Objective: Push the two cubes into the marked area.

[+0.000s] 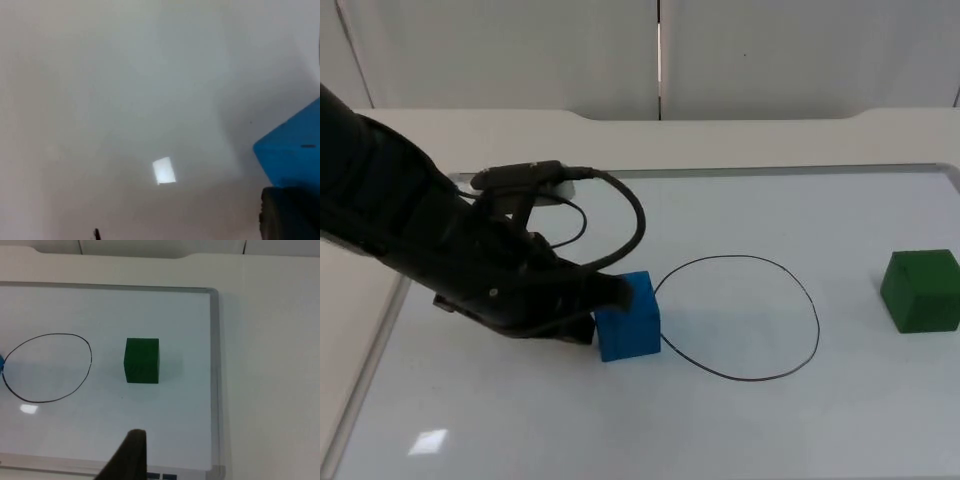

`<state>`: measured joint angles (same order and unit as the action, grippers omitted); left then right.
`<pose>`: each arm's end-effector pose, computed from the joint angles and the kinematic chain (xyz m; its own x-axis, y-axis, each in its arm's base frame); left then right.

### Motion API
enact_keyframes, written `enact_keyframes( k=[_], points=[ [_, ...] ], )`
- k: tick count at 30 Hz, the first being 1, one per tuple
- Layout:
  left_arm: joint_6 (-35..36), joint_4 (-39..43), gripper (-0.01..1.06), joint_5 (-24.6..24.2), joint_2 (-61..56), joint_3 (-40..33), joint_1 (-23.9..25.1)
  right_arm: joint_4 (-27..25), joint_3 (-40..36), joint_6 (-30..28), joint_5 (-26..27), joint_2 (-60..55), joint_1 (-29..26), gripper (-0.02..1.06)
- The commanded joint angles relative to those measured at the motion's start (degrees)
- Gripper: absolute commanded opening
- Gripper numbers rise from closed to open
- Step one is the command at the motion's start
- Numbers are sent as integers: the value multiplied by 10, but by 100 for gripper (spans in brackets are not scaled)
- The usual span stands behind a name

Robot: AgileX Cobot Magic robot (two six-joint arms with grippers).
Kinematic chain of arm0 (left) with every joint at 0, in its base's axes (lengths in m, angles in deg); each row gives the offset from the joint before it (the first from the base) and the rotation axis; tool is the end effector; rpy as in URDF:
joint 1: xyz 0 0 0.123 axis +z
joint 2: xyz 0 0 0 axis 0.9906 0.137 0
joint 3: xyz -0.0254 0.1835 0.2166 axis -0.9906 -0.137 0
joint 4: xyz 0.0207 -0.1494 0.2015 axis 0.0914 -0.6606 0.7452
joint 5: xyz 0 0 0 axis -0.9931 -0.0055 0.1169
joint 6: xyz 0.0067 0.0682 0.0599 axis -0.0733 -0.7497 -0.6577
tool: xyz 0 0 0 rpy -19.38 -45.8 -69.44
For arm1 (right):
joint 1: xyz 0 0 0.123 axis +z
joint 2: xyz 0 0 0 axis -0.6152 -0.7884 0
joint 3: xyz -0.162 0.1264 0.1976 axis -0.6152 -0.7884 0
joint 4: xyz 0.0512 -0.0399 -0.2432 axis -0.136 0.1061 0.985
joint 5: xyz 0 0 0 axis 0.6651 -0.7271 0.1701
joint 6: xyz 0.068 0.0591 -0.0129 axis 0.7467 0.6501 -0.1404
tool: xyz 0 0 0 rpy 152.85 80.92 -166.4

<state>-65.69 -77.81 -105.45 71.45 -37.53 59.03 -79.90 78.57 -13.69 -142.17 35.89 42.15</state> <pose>0.2939 -0.1518 0.0824 -0.8993 0.1447 -0.4128 0.2988 0.8924 -0.3380 -0.0071 -0.0015 0.2801 -0.4624 -0.0327 -0.8861 -0.0635 0.9980 -0.0037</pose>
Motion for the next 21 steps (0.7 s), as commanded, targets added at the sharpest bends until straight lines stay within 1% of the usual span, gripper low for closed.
enact_keyframes(
  k=[1,5,15,21],
  points=[
    [-4,-16,0,-9,0,6,-2,1,-1,2,2,2,-3,105],
    [-4,-18,0,-31,0,18,-6,1,-1,2,2,2,-3,105],
    [-4,-18,0,-32,1,20,-24,1,-1,2,2,2,-3,105],
    [-4,-18,0,-36,1,20,-26,1,-1,2,2,2,-3,105]
  ],
)
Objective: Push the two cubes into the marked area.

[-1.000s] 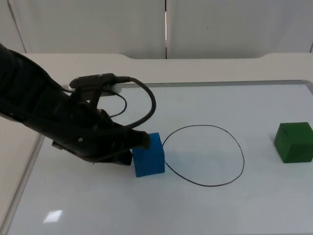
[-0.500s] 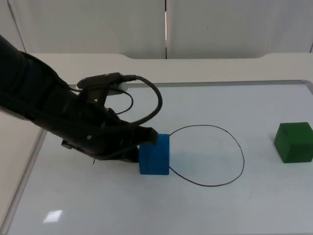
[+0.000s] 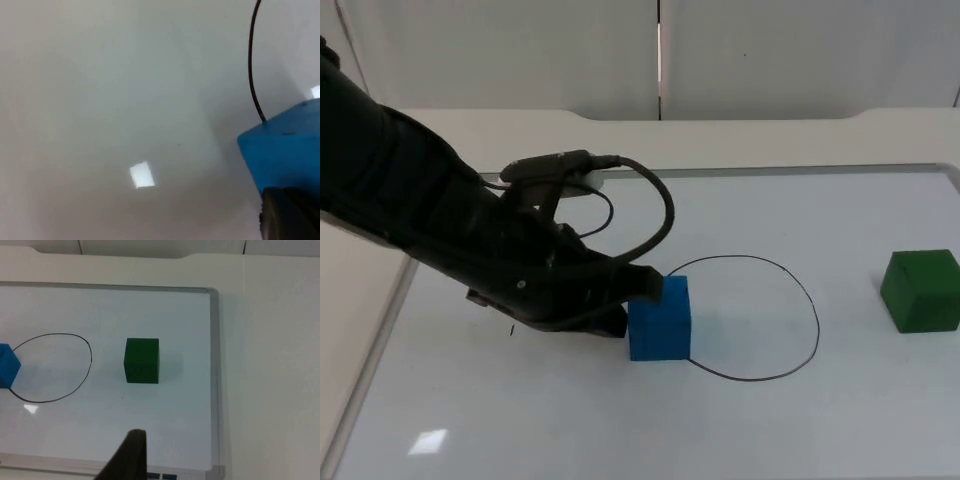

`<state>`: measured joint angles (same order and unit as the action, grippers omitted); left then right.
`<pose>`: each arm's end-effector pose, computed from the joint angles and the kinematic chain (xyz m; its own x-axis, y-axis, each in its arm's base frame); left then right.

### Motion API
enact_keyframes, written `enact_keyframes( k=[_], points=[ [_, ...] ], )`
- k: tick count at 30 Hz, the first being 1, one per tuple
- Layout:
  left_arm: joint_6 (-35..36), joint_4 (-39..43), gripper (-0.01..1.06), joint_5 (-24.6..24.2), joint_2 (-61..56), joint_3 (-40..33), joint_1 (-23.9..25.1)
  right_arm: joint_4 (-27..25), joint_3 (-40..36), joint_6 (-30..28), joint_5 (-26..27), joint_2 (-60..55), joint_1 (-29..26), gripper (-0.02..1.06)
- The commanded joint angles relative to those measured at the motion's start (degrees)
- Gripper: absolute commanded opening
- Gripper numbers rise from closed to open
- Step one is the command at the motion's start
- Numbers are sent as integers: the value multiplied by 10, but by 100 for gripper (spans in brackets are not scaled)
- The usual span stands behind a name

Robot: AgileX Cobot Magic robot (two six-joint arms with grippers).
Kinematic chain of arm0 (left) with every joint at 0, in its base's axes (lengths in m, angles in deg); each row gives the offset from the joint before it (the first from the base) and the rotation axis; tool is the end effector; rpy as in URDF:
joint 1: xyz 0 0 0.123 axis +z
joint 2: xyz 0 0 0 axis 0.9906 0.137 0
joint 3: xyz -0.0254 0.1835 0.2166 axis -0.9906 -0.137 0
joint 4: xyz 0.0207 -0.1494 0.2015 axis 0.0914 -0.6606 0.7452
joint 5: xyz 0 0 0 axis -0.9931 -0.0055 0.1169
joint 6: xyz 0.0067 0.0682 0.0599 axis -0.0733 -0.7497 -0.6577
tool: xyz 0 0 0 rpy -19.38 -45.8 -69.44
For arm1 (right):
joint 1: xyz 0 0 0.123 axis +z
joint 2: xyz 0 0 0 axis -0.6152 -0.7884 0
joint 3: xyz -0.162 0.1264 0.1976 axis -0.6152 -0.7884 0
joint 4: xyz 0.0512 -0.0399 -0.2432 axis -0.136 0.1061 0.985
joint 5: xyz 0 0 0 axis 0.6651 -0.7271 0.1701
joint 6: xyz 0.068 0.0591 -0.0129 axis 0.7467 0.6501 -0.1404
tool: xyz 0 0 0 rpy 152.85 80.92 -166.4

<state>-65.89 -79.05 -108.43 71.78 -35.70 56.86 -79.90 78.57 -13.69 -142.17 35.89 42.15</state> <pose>0.2936 -0.1706 0.0879 -0.8913 0.1626 -0.4232 0.3412 0.8552 -0.3901 -0.0071 -0.0015 0.2801 -0.4624 -0.0327 -0.8861 -0.0635 0.9980 -0.0037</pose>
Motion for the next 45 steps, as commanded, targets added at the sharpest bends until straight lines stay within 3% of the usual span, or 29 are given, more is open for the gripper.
enact_keyframes(
  k=[1,7,17,22,45],
  points=[
    [-2,-6,0,-9,-2,2,-5,1,-1,2,2,2,-3,105],
    [-2,-15,0,-33,-2,2,-5,1,-1,2,2,2,-3,105],
    [-7,-16,0,-30,-2,2,-21,1,-1,2,2,2,-3,105],
    [-11,-17,0,1,-2,2,-34,1,-1,2,2,2,-3,105],
    [-15,-36,0,-22,23,27,-34,1,-1,2,2,2,-3,105]
  ],
)
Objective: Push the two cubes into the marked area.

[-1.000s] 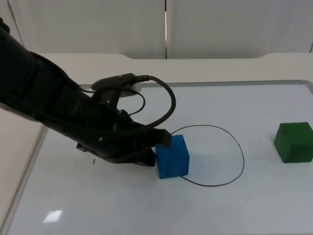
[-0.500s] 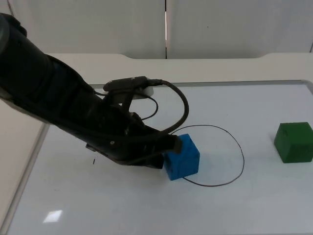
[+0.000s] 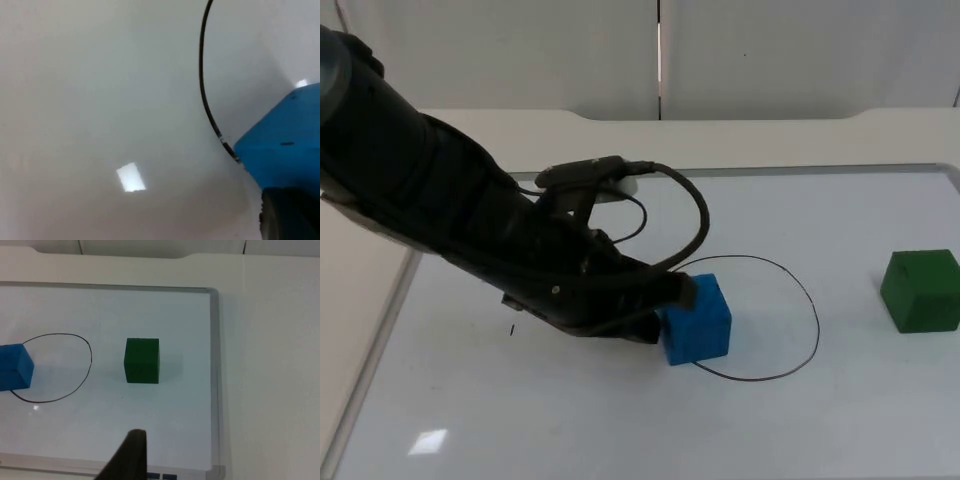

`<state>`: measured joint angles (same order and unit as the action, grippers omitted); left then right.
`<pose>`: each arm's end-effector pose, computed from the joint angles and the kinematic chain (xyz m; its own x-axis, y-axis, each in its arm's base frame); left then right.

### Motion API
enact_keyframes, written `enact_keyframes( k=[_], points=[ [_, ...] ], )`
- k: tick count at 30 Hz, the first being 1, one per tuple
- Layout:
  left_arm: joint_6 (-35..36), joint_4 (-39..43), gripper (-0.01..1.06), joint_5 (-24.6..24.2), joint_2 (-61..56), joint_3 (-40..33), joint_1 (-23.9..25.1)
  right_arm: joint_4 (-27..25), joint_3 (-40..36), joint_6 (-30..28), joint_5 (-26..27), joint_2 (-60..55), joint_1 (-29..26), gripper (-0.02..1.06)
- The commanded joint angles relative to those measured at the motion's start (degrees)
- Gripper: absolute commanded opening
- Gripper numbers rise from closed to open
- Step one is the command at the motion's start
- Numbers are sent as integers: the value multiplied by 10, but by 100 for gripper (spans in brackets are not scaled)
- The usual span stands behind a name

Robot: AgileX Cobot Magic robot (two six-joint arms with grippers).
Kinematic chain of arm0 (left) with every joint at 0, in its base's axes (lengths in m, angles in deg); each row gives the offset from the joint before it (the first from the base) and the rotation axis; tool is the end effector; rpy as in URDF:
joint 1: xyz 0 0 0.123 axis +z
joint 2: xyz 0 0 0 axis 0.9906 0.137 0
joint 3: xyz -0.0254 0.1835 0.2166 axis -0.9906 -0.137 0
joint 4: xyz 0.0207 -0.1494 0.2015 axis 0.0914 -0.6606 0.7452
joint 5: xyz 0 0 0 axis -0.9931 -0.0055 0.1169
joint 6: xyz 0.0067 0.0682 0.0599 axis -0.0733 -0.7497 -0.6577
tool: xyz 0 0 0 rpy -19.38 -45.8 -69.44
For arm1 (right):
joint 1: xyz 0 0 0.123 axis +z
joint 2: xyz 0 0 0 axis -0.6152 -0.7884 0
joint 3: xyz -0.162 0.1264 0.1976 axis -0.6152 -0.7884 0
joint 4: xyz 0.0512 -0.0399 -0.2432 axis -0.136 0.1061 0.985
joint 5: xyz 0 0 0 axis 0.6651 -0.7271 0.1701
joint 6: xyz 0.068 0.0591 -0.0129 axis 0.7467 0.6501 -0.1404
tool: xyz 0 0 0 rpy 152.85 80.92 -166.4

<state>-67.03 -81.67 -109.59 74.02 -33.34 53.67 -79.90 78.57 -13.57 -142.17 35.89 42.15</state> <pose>0.2924 -0.1934 0.0835 -0.8865 0.1873 -0.4232 0.3748 0.8270 -0.4190 -0.0071 -0.0015 0.2801 -0.4625 -0.0306 -0.8861 -0.0625 0.9980 -0.0019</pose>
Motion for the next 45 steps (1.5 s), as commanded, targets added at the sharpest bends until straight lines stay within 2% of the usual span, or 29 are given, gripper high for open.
enact_keyframes(
  k=[1,12,15,26,36,41,45],
  points=[
    [-3,-10,0,-14,0,3,-2,1,-1,1,2,2,-3,105],
    [-13,-19,0,-20,0,3,-20,1,-1,1,2,2,-3,105],
    [-22,-25,0,-3,1,9,-29,1,-1,1,2,2,-3,105],
    [-22,-18,0,20,2,18,-29,1,-1,1,2,2,-3,105],
    [-22,-16,0,15,2,29,-29,1,-1,1,2,2,-3,105],
    [-20,11,0,44,2,29,-28,1,-1,1,2,2,-3,105],
    [14,67,0,54,-15,29,-16,1,-1,1,2,2,-3,105]
  ],
)
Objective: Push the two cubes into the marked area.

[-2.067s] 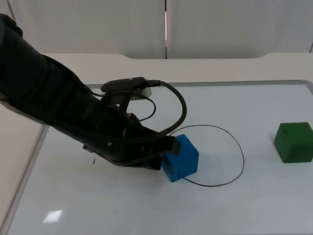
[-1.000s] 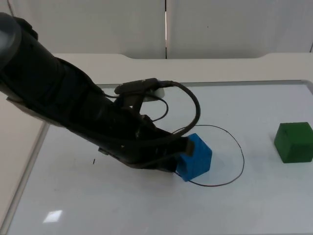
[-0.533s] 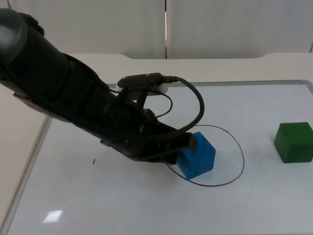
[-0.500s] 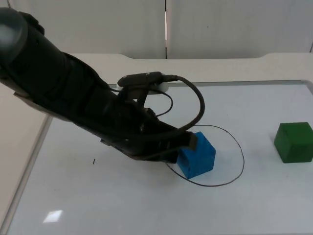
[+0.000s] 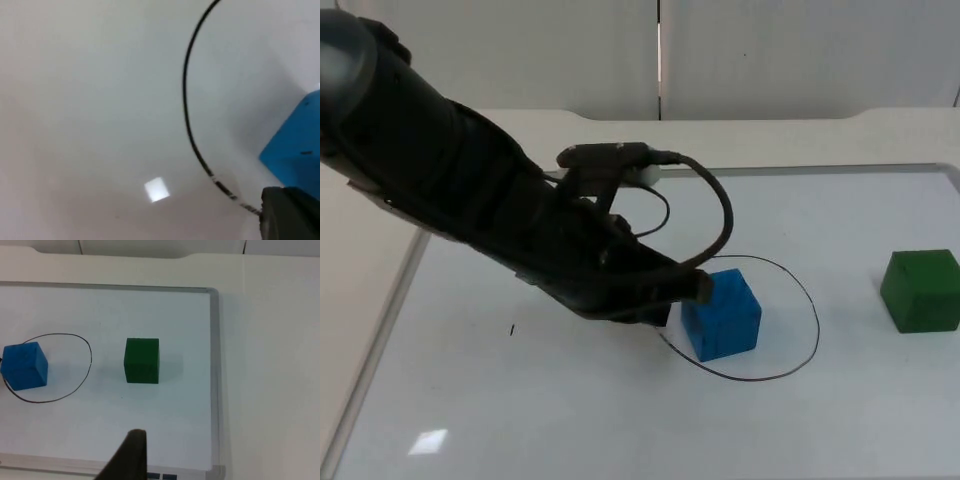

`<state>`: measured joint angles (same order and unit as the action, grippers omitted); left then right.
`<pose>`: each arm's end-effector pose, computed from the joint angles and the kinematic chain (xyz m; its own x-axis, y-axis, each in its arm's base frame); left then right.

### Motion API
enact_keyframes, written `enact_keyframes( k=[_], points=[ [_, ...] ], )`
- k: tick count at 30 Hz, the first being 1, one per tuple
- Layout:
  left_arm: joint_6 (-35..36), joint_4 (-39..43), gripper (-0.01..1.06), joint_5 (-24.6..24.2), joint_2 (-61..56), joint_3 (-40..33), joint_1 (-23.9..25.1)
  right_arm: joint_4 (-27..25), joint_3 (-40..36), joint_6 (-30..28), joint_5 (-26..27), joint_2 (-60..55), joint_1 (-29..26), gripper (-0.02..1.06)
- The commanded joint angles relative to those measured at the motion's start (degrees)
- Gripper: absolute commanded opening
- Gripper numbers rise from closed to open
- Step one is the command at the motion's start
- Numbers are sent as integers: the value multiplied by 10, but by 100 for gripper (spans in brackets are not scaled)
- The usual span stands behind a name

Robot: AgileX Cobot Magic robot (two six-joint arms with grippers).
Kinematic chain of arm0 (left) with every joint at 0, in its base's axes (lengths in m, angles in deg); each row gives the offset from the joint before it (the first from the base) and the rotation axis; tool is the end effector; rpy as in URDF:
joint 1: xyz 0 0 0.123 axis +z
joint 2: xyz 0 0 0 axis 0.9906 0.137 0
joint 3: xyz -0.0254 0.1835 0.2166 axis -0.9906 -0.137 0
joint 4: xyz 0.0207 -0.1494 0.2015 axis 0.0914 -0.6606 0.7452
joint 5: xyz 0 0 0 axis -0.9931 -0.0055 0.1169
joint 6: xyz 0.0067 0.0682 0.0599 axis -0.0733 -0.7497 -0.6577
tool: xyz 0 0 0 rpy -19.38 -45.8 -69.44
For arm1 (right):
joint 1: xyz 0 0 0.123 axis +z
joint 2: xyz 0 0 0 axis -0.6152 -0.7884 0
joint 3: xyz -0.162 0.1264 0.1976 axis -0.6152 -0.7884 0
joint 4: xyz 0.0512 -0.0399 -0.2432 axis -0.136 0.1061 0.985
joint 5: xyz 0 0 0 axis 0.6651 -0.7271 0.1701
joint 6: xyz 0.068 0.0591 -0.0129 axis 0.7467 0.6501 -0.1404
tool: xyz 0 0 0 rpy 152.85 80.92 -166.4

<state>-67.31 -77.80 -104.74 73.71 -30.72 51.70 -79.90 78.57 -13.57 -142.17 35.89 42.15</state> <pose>0.3000 -0.2032 0.0916 -0.8292 0.2625 -0.4935 0.4534 0.8321 -0.3194 -0.0071 -0.0015 0.2801 -0.4625 -0.0306 -0.8861 -0.0625 0.9980 -0.0019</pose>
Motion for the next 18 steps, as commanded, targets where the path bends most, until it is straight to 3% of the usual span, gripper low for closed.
enact_keyframes(
  k=[1,7,16,18],
  points=[
    [20,37,0,6,-18,3,6,1,-1,1,2,2,-3,105],
    [59,100,0,6,-129,3,32,1,-1,1,2,2,-3,105],
    [93,159,0,2,-334,3,32,1,-1,1,2,2,-3,105],
    [139,210,0,1,-400,3,32,1,-1,1,2,2,-3,105]
  ],
)
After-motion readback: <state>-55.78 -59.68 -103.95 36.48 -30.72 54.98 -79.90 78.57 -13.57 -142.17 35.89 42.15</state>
